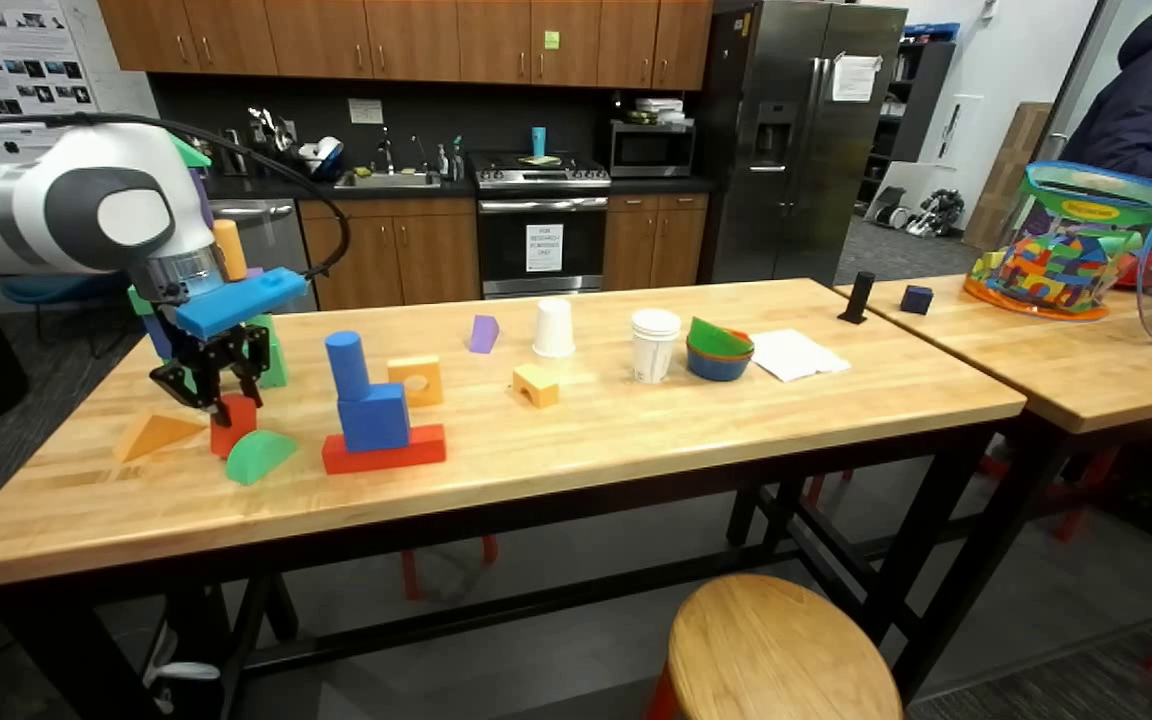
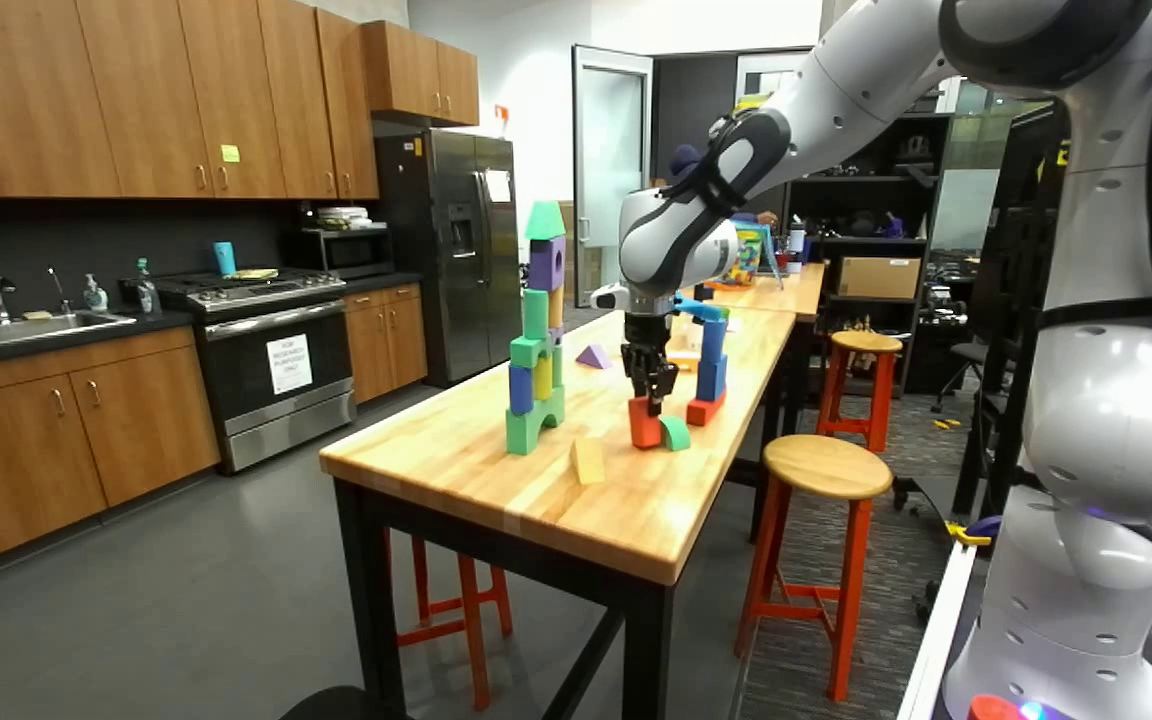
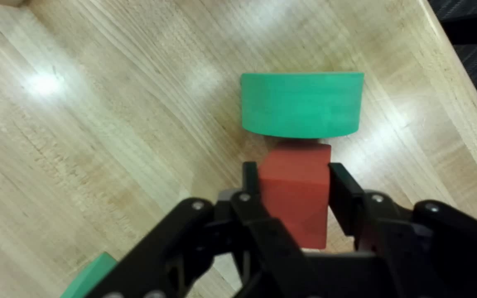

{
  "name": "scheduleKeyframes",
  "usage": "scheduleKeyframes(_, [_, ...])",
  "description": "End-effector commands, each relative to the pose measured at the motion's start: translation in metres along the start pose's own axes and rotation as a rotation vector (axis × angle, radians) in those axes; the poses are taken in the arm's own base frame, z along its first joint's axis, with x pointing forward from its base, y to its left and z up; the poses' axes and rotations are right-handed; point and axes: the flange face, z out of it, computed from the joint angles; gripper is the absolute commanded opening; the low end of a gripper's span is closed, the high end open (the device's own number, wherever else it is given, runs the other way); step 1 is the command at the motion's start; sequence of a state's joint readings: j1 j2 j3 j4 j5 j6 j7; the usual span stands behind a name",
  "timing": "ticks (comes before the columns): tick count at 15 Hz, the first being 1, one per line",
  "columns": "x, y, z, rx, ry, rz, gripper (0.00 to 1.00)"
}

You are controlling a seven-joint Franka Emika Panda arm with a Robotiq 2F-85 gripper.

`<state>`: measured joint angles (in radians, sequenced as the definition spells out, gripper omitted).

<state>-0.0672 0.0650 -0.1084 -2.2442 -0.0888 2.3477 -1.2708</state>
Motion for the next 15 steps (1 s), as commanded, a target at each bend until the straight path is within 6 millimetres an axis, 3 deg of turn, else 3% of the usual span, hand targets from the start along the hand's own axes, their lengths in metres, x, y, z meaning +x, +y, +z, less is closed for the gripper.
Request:
scheduleKeyframes(1, [-0.009,-0.003,-0.017,-0.019,-0.024,-0.014,0.19])
scheduleKeyframes(8, [-0.016,-0.008,-0.045,-0.061,-0.025,-0.088,0.19])
scheduleKeyframes(15, [-0.029,-0.020,-0.092,-0.117,-0.022,-0.128,0.19])
